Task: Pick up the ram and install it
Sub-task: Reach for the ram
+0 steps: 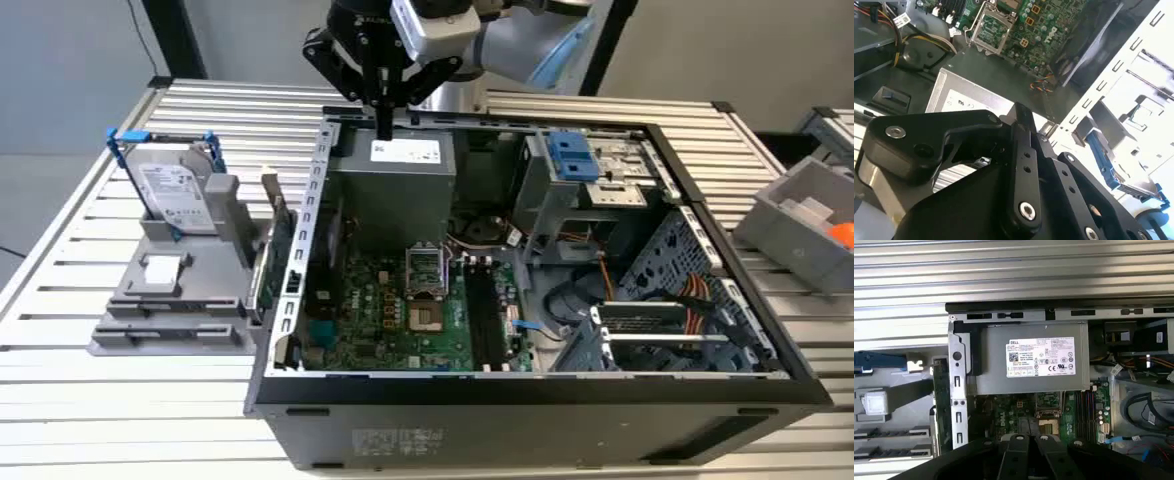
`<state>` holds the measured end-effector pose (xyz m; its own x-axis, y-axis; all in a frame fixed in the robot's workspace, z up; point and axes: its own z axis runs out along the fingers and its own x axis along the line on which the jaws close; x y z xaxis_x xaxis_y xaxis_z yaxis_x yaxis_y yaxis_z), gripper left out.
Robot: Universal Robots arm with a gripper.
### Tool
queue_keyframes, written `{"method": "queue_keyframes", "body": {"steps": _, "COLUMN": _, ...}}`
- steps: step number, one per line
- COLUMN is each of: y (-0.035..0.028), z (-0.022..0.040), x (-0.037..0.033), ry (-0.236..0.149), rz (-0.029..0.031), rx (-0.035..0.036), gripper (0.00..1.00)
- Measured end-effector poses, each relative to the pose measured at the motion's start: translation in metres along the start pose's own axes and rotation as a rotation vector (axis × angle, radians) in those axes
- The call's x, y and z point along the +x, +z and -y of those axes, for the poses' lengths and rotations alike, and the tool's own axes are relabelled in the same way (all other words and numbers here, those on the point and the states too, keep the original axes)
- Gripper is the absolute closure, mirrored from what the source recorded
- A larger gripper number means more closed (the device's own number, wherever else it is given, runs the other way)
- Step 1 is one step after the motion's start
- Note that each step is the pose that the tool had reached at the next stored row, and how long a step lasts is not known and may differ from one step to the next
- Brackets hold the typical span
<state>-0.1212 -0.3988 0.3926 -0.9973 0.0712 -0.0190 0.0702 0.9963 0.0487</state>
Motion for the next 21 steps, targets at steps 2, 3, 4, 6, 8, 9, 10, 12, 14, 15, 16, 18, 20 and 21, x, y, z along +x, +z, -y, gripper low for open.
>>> {"method": "queue_keyframes", "body": {"steps": 2, "y": 0.0000, "z": 0.0000, "x": 0.0000, "ry": 0.000, "rz": 0.0000, "rx": 0.0000, "gripper": 1.00}}
{"method": "queue_keyframes", "body": {"steps": 3, "y": 0.0000, "z": 0.0000, "x": 0.0000, "ry": 0.000, "rz": 0.0000, "rx": 0.0001, "gripper": 1.00}}
{"method": "queue_keyframes", "body": {"steps": 4, "y": 0.0000, "z": 0.0000, "x": 0.0000, "ry": 0.000, "rz": 0.0000, "rx": 0.0001, "gripper": 1.00}}
{"method": "queue_keyframes", "body": {"steps": 6, "y": 0.0001, "z": 0.0000, "x": 0.0000, "ry": 0.000, "rz": 0.0000, "rx": 0.0000, "gripper": 1.00}}
{"method": "queue_keyframes", "body": {"steps": 8, "y": 0.0001, "z": 0.0000, "x": 0.0000, "ry": 0.000, "rz": -0.0001, "rx": 0.0001, "gripper": 1.00}}
{"method": "queue_keyframes", "body": {"steps": 9, "y": 0.0001, "z": 0.0000, "x": 0.0001, "ry": 0.000, "rz": 0.0000, "rx": 0.0000, "gripper": 1.00}}
{"method": "queue_keyframes", "body": {"steps": 10, "y": 0.0002, "z": 0.0000, "x": 0.0002, "ry": 0.000, "rz": 0.0000, "rx": -0.0001, "gripper": 1.00}}
{"method": "queue_keyframes", "body": {"steps": 12, "y": 0.0002, "z": 0.0000, "x": 0.0008, "ry": 0.000, "rz": -0.0001, "rx": -0.0002, "gripper": 1.00}}
{"method": "queue_keyframes", "body": {"steps": 14, "y": 0.0001, "z": 0.0002, "x": 0.0024, "ry": 0.000, "rz": -0.0001, "rx": 0.0000, "gripper": 1.00}}
{"method": "queue_keyframes", "body": {"steps": 15, "y": 0.0000, "z": 0.0003, "x": 0.0036, "ry": 0.000, "rz": -0.0002, "rx": 0.0001, "gripper": 1.00}}
{"method": "queue_keyframes", "body": {"steps": 16, "y": 0.0000, "z": 0.0004, "x": 0.0050, "ry": 0.000, "rz": -0.0002, "rx": 0.0001, "gripper": 1.00}}
{"method": "queue_keyframes", "body": {"steps": 18, "y": 0.0000, "z": 0.0006, "x": 0.0083, "ry": 0.000, "rz": -0.0002, "rx": 0.0000, "gripper": 1.00}}
{"method": "queue_keyframes", "body": {"steps": 20, "y": -0.0001, "z": 0.0009, "x": 0.0122, "ry": 0.000, "rz": -0.0001, "rx": 0.0000, "gripper": 1.00}}
{"method": "queue_keyframes", "body": {"steps": 21, "y": -0.0002, "z": 0.0010, "x": 0.0141, "ry": 0.000, "rz": -0.0002, "rx": 0.0001, "gripper": 1.00}}
